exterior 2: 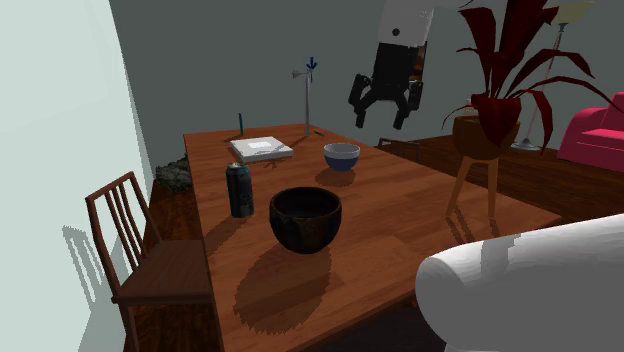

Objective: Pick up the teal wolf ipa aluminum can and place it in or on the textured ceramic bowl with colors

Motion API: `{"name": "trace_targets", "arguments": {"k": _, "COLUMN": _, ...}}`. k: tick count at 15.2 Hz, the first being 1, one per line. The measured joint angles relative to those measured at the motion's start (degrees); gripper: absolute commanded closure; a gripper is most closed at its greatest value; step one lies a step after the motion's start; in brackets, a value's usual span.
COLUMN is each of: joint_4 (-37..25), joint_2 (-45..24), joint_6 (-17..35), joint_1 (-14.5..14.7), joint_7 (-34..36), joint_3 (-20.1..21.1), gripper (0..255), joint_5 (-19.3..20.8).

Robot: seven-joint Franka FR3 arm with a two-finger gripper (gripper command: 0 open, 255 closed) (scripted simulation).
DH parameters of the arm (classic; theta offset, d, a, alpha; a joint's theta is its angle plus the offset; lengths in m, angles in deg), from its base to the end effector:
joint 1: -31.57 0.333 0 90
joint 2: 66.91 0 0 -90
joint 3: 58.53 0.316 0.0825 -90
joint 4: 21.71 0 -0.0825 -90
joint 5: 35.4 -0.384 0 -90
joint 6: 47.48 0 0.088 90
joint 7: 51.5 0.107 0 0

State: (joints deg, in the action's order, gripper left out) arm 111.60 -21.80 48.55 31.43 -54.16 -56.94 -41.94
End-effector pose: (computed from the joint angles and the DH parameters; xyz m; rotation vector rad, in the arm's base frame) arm 0.3170 0.0221 0.6153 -3.0405 -0.0923 -0.2099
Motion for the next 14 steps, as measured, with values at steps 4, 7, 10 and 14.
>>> {"name": "trace_targets", "arguments": {"k": 4, "joint_4": -0.86, "joint_2": -3.02, "joint_6": 1.86, "joint_1": 0.71, "joint_7": 1.43, "joint_3": 1.94, "gripper": 0, "joint_5": -0.84}}
{"name": "trace_targets", "arguments": {"k": 7, "joint_4": -2.97, "joint_2": -7.67, "joint_6": 4.07, "joint_1": 1.76, "joint_7": 4.02, "joint_3": 5.12, "gripper": 0, "joint_5": -1.98}}
{"name": "trace_targets", "arguments": {"k": 10, "joint_4": -5.53, "joint_2": -12.85, "joint_6": 6.27, "joint_1": 2.52, "joint_7": 6.31, "joint_3": 7.95, "gripper": 0, "joint_5": -2.57}}
{"name": "trace_targets", "arguments": {"k": 14, "joint_4": -8.78, "joint_2": -19.5, "joint_6": 9.15, "joint_1": 3.48, "joint_7": 9.65, "joint_3": 11.79, "gripper": 0, "joint_5": -2.74}}
